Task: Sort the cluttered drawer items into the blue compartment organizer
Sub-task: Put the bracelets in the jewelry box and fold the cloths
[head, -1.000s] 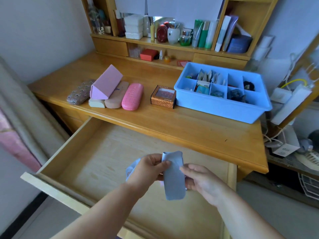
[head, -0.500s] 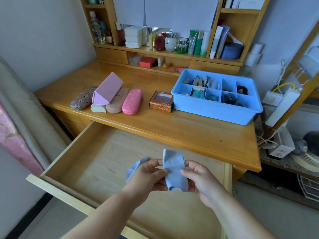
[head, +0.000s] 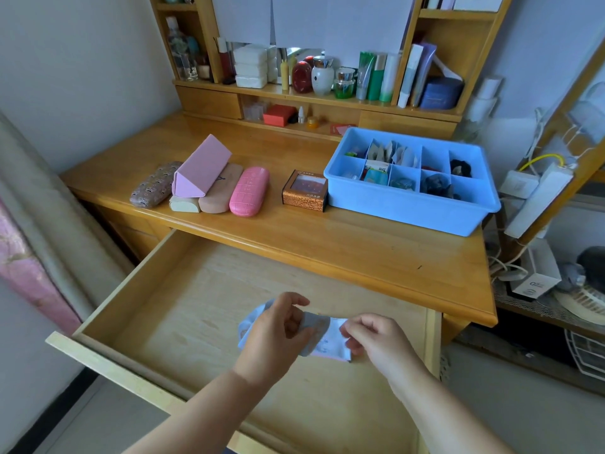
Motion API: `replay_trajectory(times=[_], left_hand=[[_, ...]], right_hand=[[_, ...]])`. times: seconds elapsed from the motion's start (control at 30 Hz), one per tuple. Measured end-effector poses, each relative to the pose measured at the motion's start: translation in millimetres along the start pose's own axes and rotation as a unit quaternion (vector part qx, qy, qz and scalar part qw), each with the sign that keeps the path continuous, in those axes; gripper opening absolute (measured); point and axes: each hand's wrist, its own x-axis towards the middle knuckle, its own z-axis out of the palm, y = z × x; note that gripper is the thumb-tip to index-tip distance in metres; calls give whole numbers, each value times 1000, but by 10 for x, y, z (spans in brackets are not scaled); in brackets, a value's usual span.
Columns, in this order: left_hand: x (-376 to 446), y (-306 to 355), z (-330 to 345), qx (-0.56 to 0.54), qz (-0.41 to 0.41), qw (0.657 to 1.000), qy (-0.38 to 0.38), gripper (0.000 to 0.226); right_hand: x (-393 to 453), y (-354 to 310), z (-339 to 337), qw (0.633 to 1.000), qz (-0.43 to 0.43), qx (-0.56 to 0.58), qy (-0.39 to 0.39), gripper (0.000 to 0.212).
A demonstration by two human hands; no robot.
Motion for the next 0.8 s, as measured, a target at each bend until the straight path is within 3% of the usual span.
replay_trajectory(times=[0.1, 0.2, 0.27, 0.37, 0.43, 0.53, 0.67, 0.8], left_hand=[[-75, -47, 91, 61, 98, 993, 0, 24], [-146, -80, 157, 64, 113, 987, -92, 23], [-146, -104, 142, 26, 72, 994, -80, 25], [-47, -227, 91, 2, 12, 1000, 21, 31], [8, -302, 61, -35, -87, 995, -24, 36], [53, -430, 7, -150, -221, 957, -113, 39], [174, -607, -143, -13, -197, 973, -124, 37], [300, -748, -163, 134, -159, 966, -155, 41]], right_hand=[[-36, 28, 91, 985, 79, 118, -97, 25], [-29, 70, 134, 975, 129, 139, -114, 21], [-2, 103, 141, 974, 144, 149, -86, 11], [24, 155, 164, 976, 140, 149, -71, 9], [41, 191, 225, 978, 129, 139, -86, 10], [81, 241, 366, 975, 132, 149, -97, 13], [190, 386, 578, 979, 152, 90, -101, 8], [277, 596, 753, 985, 101, -112, -78, 29]])
